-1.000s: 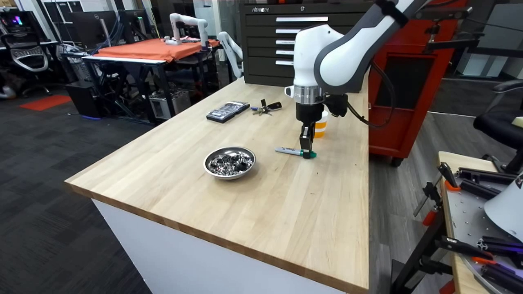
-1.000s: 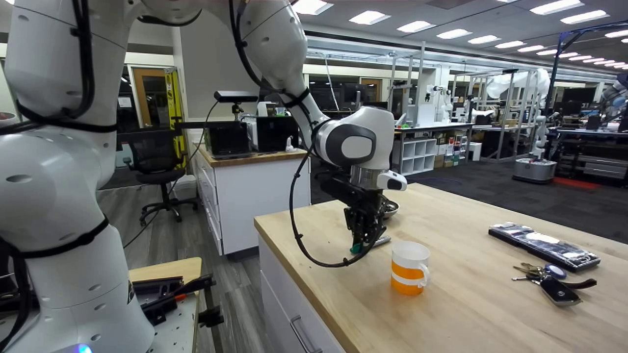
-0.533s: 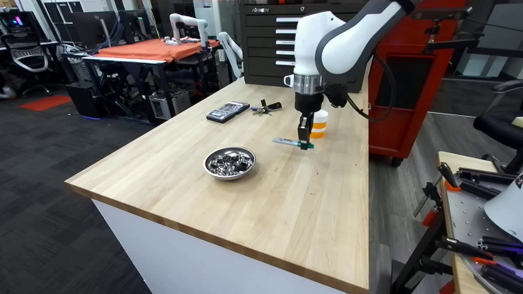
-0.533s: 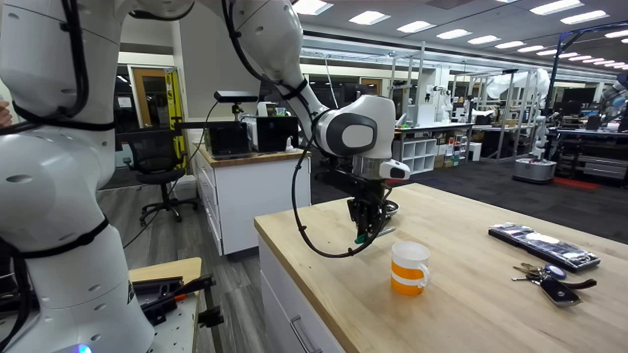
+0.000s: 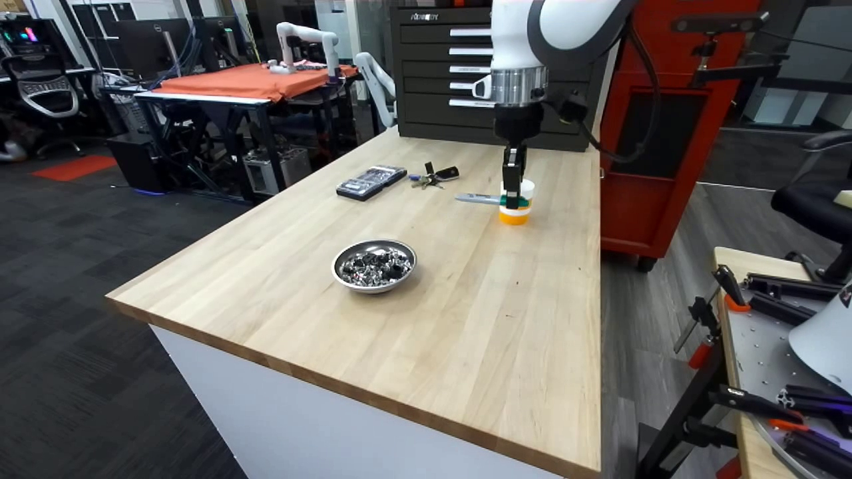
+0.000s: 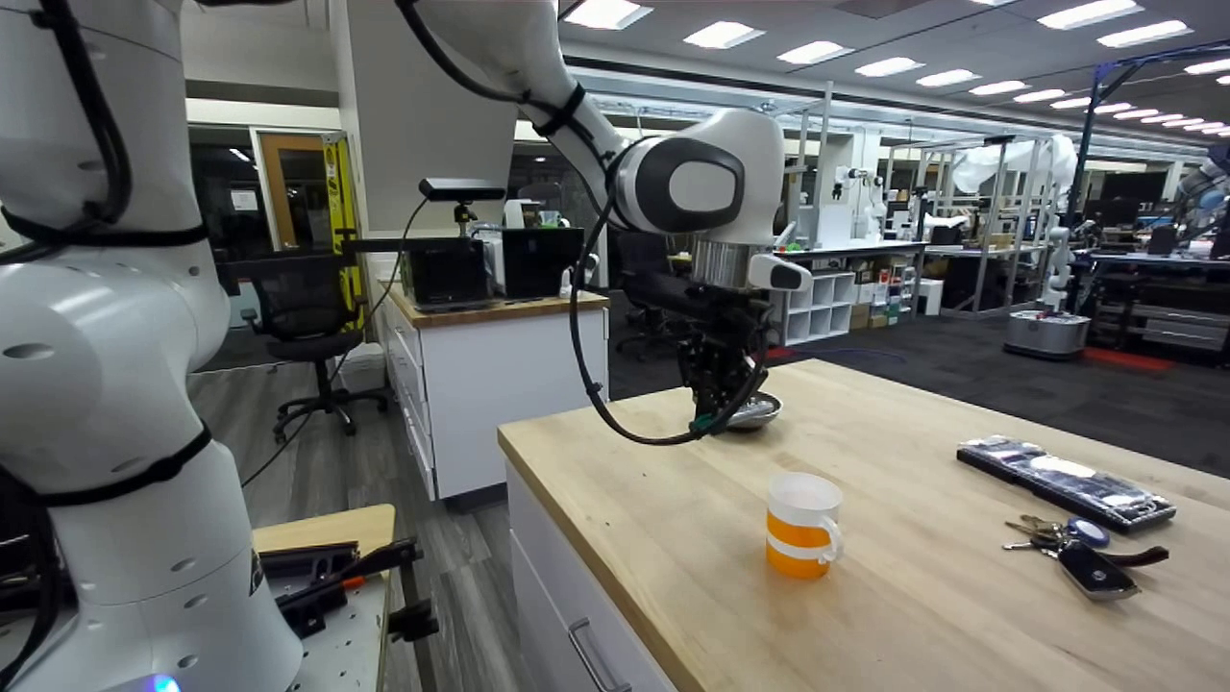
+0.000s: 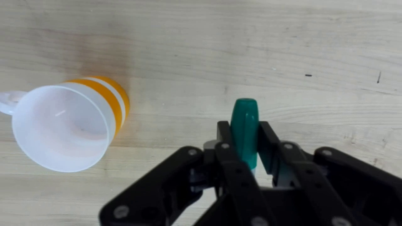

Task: Put the marker in the mug

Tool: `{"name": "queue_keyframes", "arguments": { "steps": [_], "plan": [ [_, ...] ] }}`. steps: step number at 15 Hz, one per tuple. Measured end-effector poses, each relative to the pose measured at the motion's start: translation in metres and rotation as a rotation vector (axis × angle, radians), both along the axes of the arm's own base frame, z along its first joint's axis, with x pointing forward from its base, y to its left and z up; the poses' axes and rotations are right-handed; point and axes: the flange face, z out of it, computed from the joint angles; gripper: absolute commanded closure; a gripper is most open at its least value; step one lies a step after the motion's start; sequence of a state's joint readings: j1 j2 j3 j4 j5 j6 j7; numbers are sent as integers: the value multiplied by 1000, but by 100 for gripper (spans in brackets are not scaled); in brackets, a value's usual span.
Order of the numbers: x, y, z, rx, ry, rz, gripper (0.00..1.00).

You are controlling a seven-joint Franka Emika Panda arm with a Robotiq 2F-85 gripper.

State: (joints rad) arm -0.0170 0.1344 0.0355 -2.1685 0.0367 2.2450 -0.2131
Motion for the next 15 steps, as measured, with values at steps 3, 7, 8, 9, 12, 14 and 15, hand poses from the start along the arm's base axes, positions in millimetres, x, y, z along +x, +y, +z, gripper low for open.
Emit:
{"name": "queue_keyframes", "arguments": {
  "steps": [3, 7, 8, 9, 12, 14, 15],
  "plan": [
    [-6, -14, 24, -6, 40, 0, 94],
    [-10, -39, 50, -48, 124, -10, 94],
    [-11, -46, 56, -62, 150, -11, 94],
    [-11, -52, 61, -77, 174, -13, 94],
    [-12, -67, 80, -122, 239, -14, 94],
    [-11, -73, 88, -145, 281, -10, 94],
    [-10, -76, 90, -152, 305, -4, 94]
  ]
}}
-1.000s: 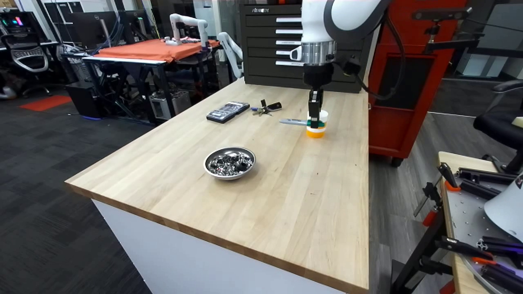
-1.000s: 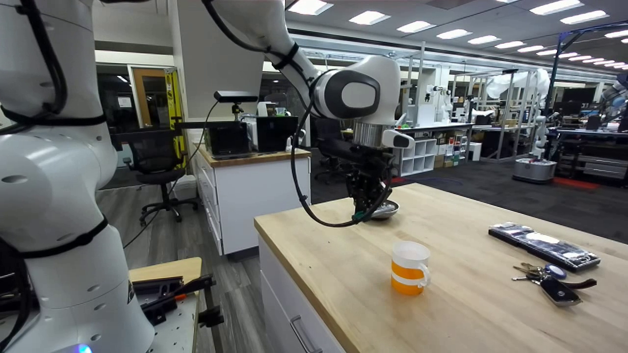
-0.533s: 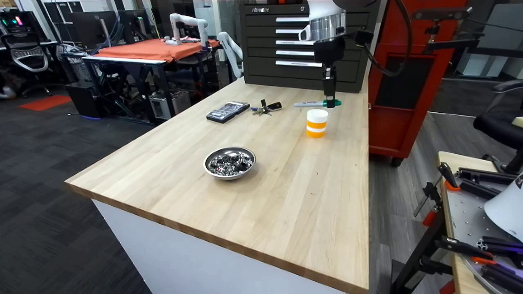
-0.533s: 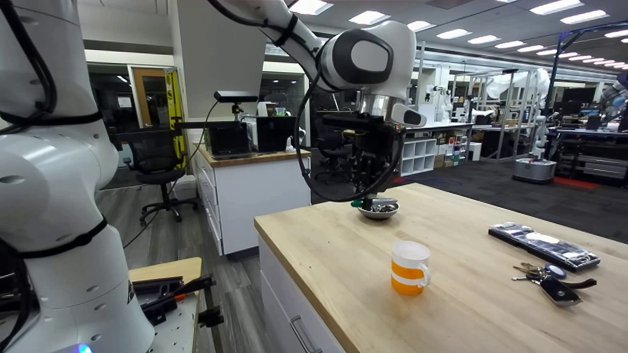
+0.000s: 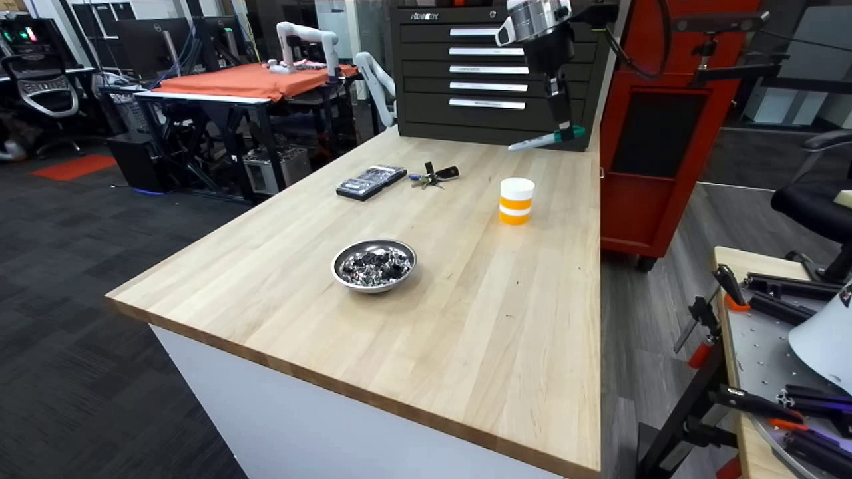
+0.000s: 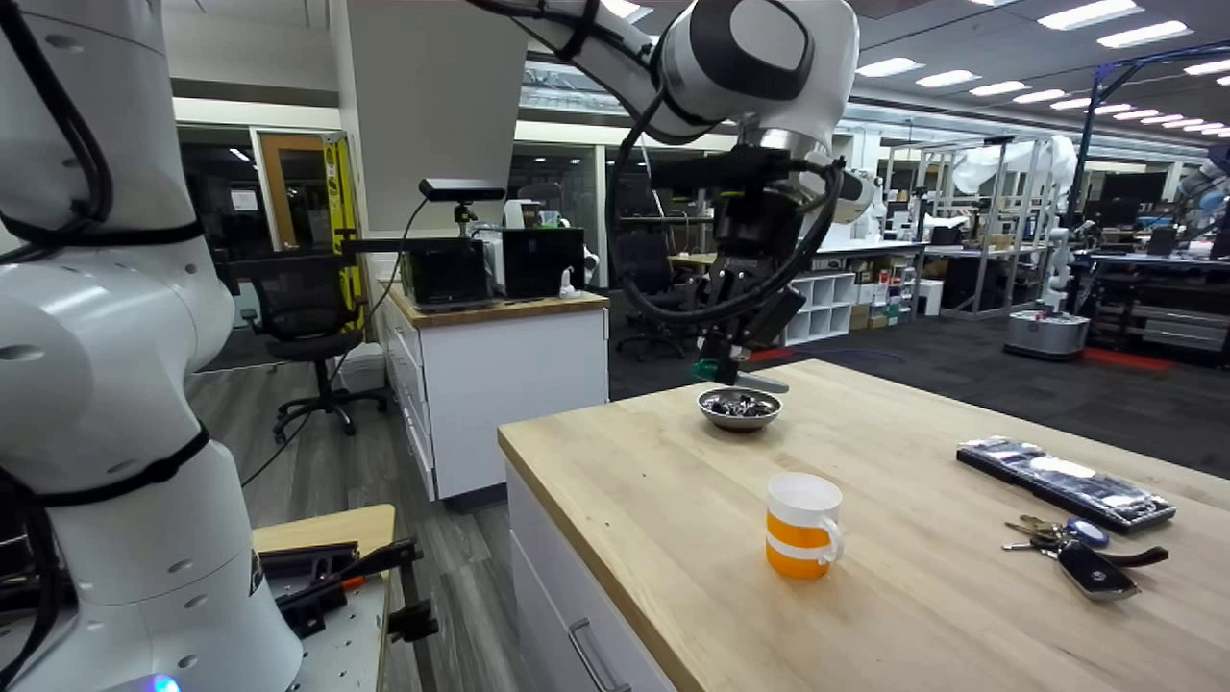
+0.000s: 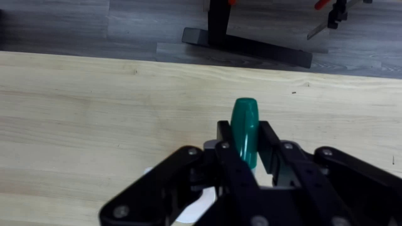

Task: Put the marker in the mug

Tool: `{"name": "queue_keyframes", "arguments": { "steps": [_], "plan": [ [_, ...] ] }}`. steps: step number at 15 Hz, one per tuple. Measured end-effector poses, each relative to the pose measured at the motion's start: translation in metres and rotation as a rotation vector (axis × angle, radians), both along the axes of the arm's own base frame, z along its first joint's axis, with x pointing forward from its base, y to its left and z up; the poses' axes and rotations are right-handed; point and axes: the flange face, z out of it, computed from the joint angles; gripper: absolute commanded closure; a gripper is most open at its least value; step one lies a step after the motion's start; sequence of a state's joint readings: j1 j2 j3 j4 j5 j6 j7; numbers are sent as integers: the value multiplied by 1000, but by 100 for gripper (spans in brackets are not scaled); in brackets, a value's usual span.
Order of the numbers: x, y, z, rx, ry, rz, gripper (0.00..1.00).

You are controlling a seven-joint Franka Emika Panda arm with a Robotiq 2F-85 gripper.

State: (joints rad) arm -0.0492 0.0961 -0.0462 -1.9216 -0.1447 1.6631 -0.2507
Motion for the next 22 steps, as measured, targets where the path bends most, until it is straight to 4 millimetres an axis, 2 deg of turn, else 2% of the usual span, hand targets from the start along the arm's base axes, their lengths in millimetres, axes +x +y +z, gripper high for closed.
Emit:
{"name": "queue_keyframes", "arguments": {
  "steps": [5, 12, 16, 22],
  "plan": [
    [9, -15, -3, -16, 117, 22, 94],
    [26, -44, -36, -24, 259, 23, 94],
    [39, -52, -50, -31, 329, 30, 94],
    [59, -55, -53, -44, 427, 57, 94]
  ]
}}
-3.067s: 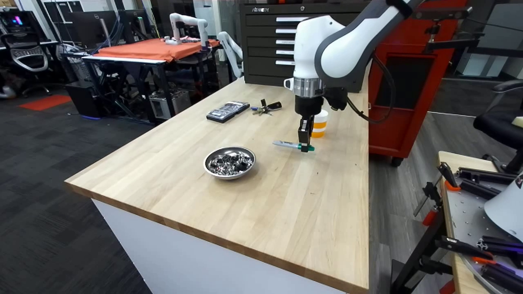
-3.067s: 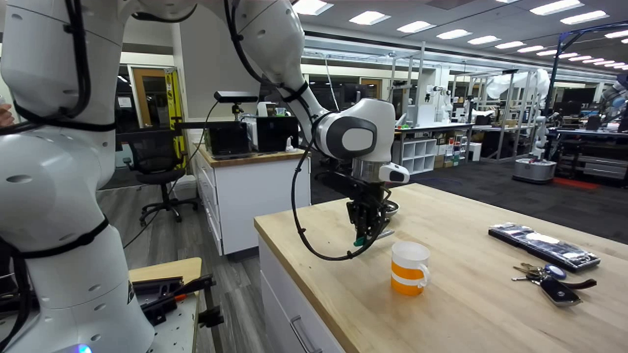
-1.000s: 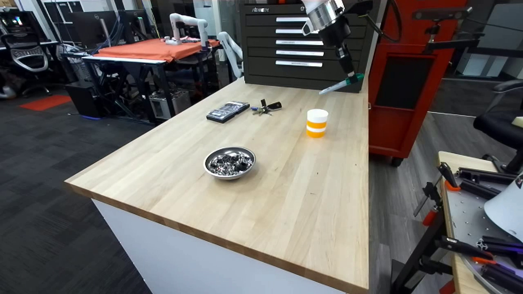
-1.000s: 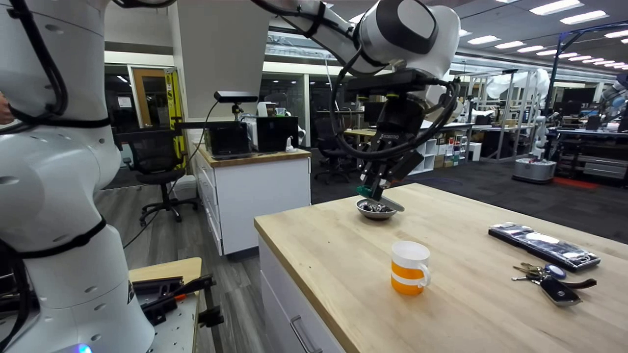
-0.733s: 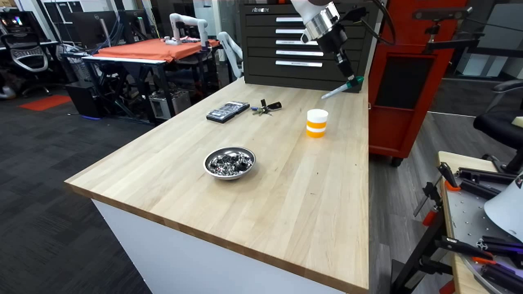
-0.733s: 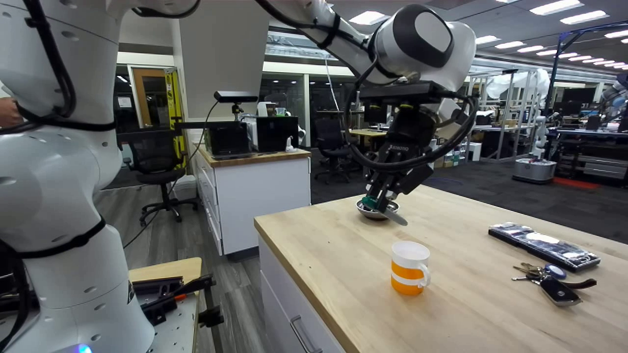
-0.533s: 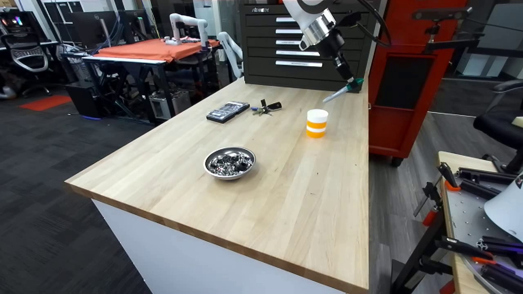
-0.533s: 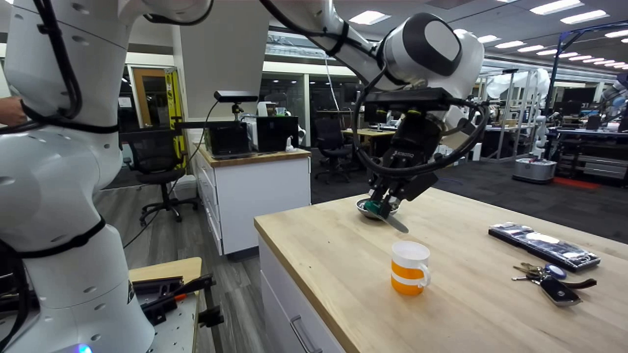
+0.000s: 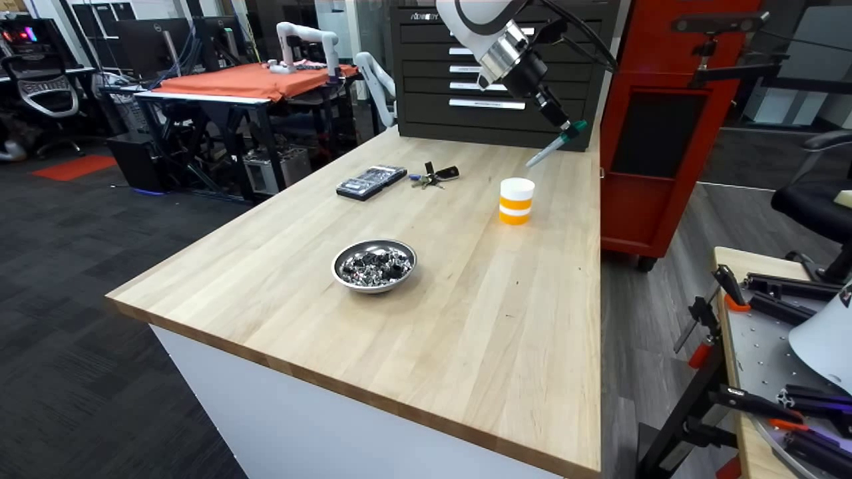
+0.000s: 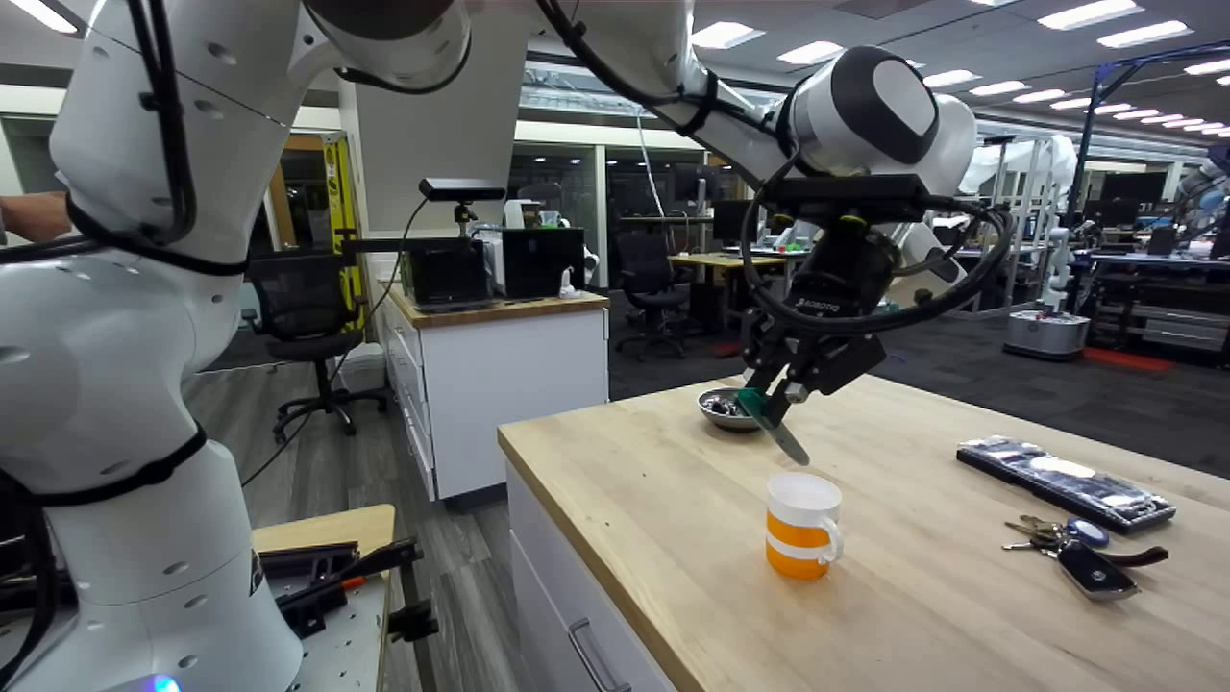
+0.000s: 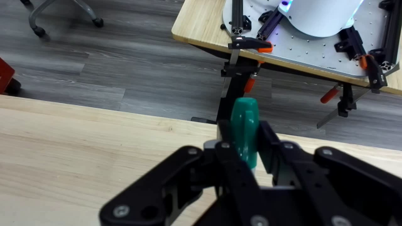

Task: Put the marker in the mug

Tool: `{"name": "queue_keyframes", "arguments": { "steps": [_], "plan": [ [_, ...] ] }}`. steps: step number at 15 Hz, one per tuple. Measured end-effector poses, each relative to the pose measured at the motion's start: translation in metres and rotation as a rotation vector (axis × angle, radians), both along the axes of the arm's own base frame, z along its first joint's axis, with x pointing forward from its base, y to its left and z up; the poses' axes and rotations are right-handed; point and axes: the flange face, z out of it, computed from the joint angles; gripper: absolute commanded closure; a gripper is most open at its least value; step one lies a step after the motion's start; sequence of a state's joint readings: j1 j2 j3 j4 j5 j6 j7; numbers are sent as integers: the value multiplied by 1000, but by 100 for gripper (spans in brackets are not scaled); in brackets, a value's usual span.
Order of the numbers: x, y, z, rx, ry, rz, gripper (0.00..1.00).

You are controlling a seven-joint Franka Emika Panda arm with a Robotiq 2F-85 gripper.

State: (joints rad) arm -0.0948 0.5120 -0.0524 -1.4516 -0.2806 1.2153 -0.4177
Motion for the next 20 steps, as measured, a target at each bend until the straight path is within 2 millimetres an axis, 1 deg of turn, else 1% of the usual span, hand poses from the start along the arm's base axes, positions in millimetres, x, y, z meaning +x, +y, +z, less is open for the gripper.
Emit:
{"name": "queue_keyframes", "arguments": {
  "steps": [3, 10, 20],
  "plan": [
    [9, 3, -6, 6, 37, 13, 94],
    [24, 8, -27, 34, 91, 35, 94],
    [37, 19, -69, 86, 140, 85, 94]
  ]
}}
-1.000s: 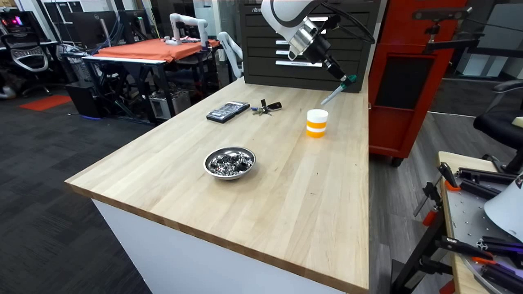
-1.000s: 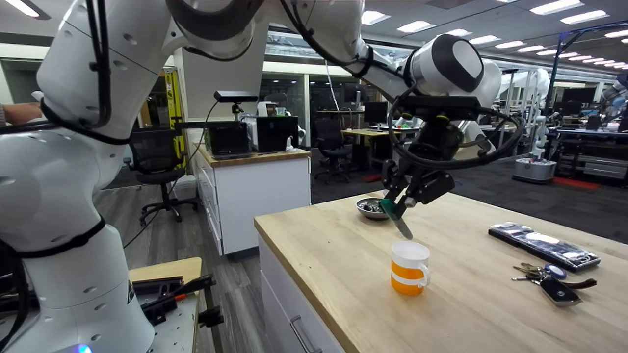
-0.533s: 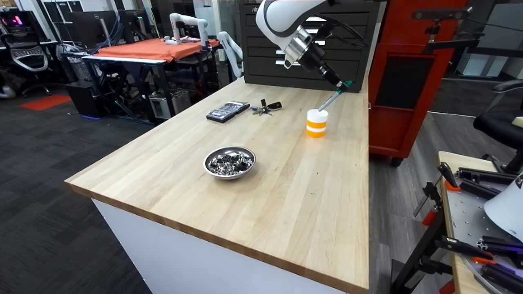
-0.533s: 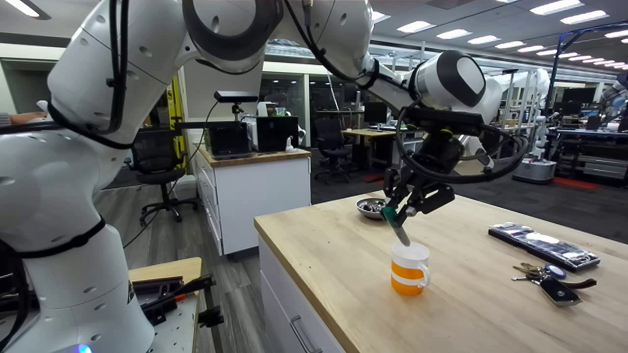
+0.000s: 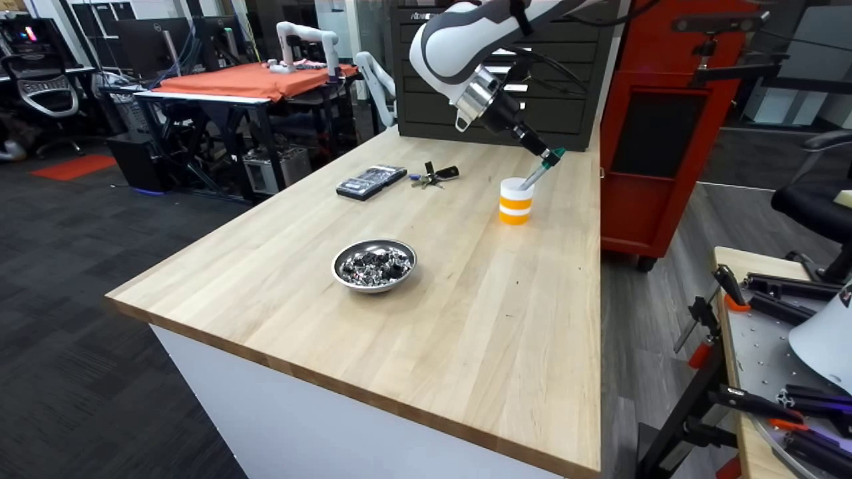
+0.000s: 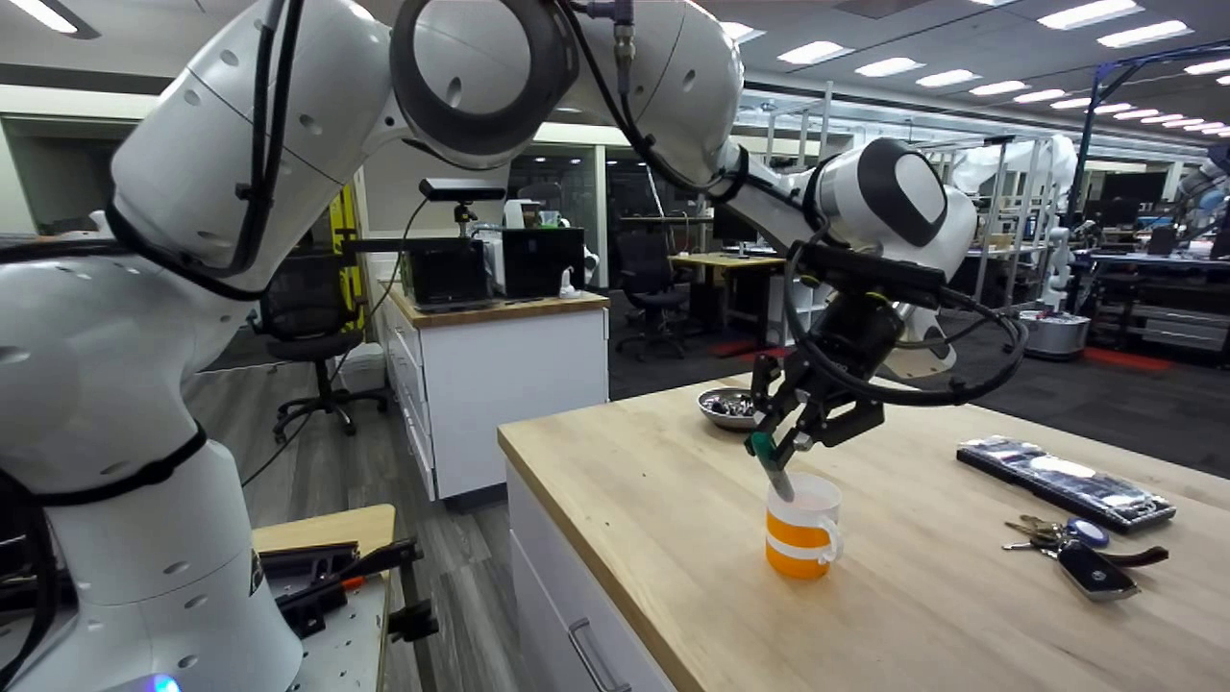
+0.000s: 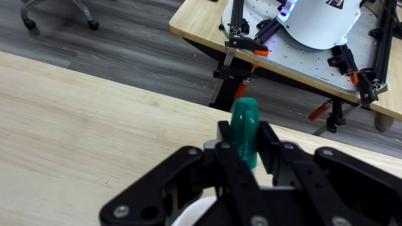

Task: Put the marker in the mug

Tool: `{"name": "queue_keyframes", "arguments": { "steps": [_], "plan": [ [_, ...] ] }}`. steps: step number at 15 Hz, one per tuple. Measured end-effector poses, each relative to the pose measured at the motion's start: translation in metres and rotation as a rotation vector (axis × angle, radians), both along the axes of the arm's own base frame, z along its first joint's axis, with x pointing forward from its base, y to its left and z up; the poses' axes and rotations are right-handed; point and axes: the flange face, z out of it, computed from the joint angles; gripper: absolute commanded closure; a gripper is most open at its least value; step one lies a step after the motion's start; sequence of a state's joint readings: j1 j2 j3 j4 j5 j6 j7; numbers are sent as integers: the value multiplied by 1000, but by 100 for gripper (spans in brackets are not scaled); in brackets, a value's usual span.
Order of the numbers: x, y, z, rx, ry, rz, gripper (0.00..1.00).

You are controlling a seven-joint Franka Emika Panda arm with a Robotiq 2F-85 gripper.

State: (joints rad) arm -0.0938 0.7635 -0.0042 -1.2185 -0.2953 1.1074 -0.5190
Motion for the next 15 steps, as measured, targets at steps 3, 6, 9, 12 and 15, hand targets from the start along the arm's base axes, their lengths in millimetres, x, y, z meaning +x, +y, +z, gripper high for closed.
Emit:
{"name": "queue_keyframes", "arguments": {
  "steps": [3, 6, 9, 12, 15],
  "plan": [
    [4, 0, -10, 10, 13, 21, 50],
    [7, 2, -13, 13, 16, 44, 31],
    [12, 1, -7, 17, -1, 55, 12],
    [18, 1, 3, 14, -29, 55, 0],
    [24, 0, 16, 11, -73, 60, 0]
  ]
}}
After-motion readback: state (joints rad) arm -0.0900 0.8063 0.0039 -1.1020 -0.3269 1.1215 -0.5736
